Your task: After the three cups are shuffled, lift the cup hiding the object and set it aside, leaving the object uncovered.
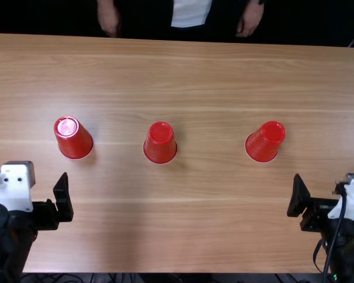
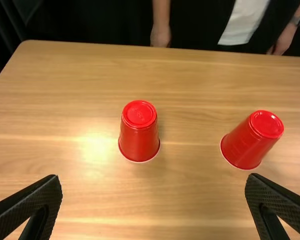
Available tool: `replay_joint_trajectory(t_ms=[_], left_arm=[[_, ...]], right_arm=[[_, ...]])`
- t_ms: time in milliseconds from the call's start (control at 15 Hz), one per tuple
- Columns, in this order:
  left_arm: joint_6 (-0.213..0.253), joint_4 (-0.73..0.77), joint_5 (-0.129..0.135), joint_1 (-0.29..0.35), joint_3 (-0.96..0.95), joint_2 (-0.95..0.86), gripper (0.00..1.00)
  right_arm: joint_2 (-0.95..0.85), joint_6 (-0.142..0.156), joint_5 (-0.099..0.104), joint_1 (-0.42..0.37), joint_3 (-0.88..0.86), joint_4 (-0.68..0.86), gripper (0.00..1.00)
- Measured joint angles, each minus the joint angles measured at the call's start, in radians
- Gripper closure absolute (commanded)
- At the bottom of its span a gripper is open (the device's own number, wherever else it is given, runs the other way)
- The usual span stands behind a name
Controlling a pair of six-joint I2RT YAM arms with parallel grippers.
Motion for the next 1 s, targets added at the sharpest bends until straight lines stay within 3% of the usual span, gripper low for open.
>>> replay_joint_trajectory(t_ms=[200, 533, 1000], left_arm=[[0.001, -0.171, -0.001, 0.002, 0.154, 0.114, 0.0], [0.069, -0.343, -0.018, 0.008, 0.303, 0.288, 0.0], [0.077, -0.447, -0.029, 0.009, 0.402, 0.505, 0.0]], right_arm=[[0.137, -0.011, 0.0, 0.0, 0.13, -0.119, 0.0], [0.315, -0.024, -0.002, 0.05, 0.281, -0.266, 0.0], [0.603, -0.034, -0.003, 0.053, 0.406, -0.37, 0.0]])
